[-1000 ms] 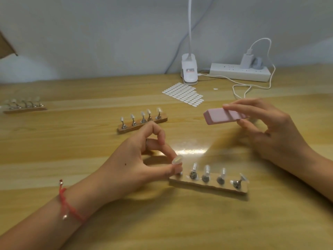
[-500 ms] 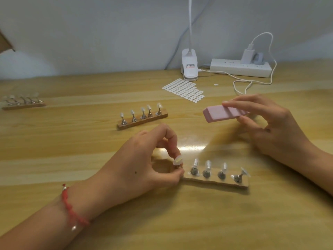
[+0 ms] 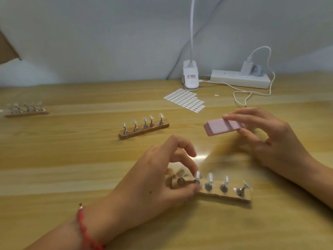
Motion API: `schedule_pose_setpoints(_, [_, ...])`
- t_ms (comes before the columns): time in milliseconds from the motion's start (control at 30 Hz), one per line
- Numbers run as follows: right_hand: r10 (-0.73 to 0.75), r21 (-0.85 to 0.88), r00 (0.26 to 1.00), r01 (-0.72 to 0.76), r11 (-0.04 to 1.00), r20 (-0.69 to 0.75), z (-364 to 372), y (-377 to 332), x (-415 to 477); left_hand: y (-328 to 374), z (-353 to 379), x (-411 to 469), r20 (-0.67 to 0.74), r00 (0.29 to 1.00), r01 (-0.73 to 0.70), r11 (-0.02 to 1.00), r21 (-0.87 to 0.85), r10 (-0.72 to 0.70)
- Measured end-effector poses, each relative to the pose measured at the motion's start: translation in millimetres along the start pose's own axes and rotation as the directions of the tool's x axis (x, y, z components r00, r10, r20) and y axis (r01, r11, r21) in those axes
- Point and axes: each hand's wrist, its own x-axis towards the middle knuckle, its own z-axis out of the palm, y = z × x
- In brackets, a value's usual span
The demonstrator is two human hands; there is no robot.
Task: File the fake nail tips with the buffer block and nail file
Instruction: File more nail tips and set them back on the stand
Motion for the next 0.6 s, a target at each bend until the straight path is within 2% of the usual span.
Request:
schedule_pose_setpoints(133, [-0.008,0.004,1.000,0.008,1.000,-0.001,0.5,0.1,-0.2,-1.8,2.4,3.0,-0.031,0.998,-0.061,0.996,0.072,0.064])
schedule_pose_setpoints(233, [-0.008,0.008,1.000,0.008,1.000,0.003,1.0,0.2,-0.3,-1.6,2.1,5.0,-0.071,0.978,-0.176,0.958,0.225,0.196])
schedule_pose_setpoints(300, [-0.007,0.015,1.000,0.007,1.000,0.002,0.7,-0.4,-0.1,0.3,2.4,5.1,-0.133,0.954,-0.237,0.949,0.209,0.267])
schedule_pose_setpoints(367, [-0.005,0.016,1.000,0.005,1.000,-0.002,0.1,-1.8,-0.3,4.1,0.6,4.5,-0.257,0.941,-0.221,0.975,0.030,0.221])
schedule_pose_setpoints(467, [-0.005,0.017,0.999,0.006,1.000,-0.036,-0.5,-5.3,-0.3,0.9,-4.6,4.1,-0.461,0.888,-0.126,0.970,-0.208,0.017])
schedule_pose_setpoints(533, [-0.016,0.023,0.998,0.018,1.000,-0.064,0.7,-11.4,-1.0,-4.8,-8.1,3.9,-0.507,0.857,-0.072,0.955,-0.287,-0.087])
schedule_pose_setpoints(600, [-0.023,0.042,0.997,0.026,0.999,-0.077,3.5,-20.3,-2.6,-8.6,-9.5,5.4,-0.509,0.854,-0.047,0.956,-0.291,-0.113])
